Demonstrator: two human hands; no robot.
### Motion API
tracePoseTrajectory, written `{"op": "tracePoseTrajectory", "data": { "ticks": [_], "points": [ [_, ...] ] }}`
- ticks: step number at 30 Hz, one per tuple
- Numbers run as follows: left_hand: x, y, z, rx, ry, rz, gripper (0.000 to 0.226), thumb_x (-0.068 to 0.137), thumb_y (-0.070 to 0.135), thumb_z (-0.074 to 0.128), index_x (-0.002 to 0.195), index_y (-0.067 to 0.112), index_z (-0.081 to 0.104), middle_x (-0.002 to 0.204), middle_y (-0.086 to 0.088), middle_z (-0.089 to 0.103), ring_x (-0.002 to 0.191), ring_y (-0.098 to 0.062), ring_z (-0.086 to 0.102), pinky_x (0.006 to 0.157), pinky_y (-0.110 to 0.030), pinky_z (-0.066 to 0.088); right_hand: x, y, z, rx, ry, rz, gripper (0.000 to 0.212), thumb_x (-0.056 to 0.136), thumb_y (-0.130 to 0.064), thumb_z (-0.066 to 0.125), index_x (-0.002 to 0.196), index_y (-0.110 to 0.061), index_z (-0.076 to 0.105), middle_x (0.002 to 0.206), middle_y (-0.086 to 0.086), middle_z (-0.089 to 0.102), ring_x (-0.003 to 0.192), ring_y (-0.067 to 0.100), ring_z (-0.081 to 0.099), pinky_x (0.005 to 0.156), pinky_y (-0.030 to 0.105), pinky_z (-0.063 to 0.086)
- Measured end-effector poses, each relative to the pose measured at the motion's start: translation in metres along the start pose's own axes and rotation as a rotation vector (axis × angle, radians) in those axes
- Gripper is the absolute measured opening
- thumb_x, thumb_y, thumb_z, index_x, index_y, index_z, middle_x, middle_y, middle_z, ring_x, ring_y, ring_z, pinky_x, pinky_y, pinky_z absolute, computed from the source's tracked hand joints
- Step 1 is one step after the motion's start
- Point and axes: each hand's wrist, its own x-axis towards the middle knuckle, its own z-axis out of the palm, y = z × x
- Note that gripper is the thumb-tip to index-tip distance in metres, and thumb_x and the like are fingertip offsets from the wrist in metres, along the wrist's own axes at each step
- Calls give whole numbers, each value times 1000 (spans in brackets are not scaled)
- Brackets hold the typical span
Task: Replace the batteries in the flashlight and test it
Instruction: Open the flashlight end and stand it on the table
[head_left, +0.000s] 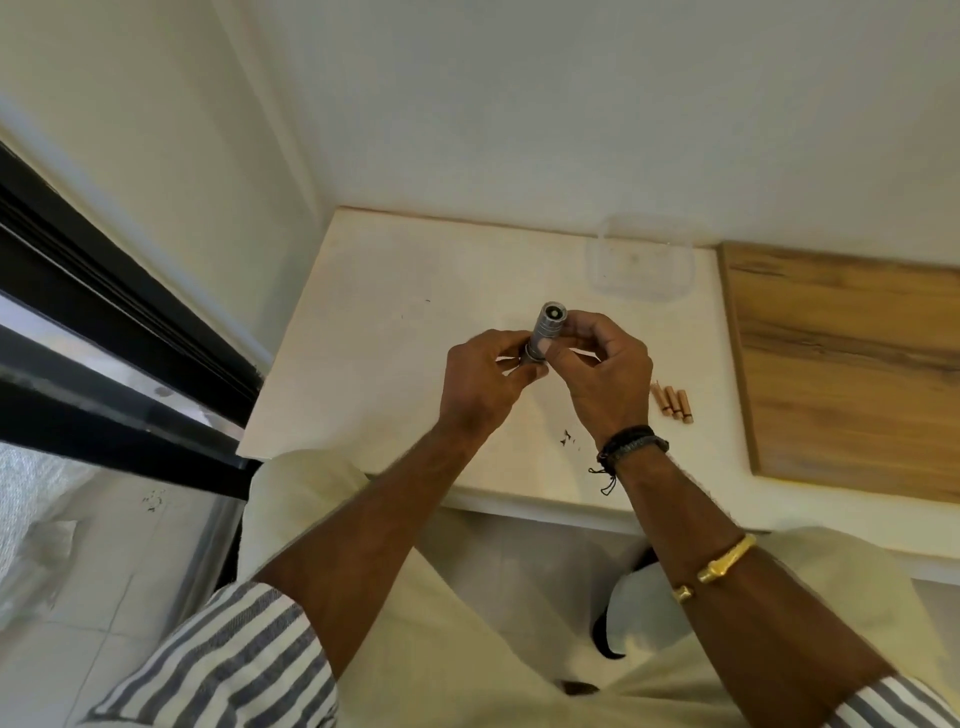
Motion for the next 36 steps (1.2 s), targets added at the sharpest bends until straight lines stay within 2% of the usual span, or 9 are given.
{"op": "tracePoseTrajectory", "data": {
  "ticks": [6,9,13,17,20,23,30,36],
  "points": [
    [46,-5,0,11,27,44,37,80,18,81,116,17,72,107,2,74,93,-7,70,85,-22,58,43,-2,14,-23,8,-35,27,84,-15,80,110,-14,73,98,-7,77,92,4,72,75,13,56],
    [72,-7,2,39,32,50,38,81,18,81,117,16,72,108,2,74,92,-6,69,84,-19,57,67,-3,22,-30,19,-47,27,84,-16,79,111,-15,73,98,-7,77,92,4,72,76,15,57],
    [105,-11,2,33,34,49,35,81,17,80,116,15,72,107,2,74,92,-7,70,83,-23,59,97,0,33,-49,21,-68,26,84,-16,78,110,-16,73,99,-6,76,93,6,72,77,21,59],
    [136,-17,3,48,43,60,29,82,15,78,111,15,75,101,4,76,86,-2,70,76,-8,52,127,8,45,-52,27,-88,25,84,-14,78,107,-17,72,98,-5,76,93,9,72,79,26,60],
    [158,-21,7,63,51,58,24,84,19,76,107,17,76,95,7,77,82,3,69,74,-5,49,148,15,53,-84,35,-113,26,84,-17,79,109,-16,72,98,-5,76,93,8,71,79,21,58],
    [176,-27,9,64,50,36,20,85,15,74,105,17,77,90,10,76,80,7,68,72,-3,47,167,22,60,-96,34,-129,25,84,-18,79,108,-16,73,98,-6,76,93,8,71,81,23,59],
    [202,-41,15,109,30,60,25,85,13,72,109,17,76,98,6,77,87,-2,70,85,-24,58,189,39,69,-109,40,-148,25,83,-18,79,107,-18,72,98,-6,75,93,8,71,82,25,60],
    [211,-44,20,100,32,87,27,84,11,72,110,17,75,99,6,77,87,-3,71,85,-27,58,198,44,72,-99,74,-132,27,82,-18,79,108,-16,72,99,-3,75,92,10,71,83,33,62]
  ]
}}
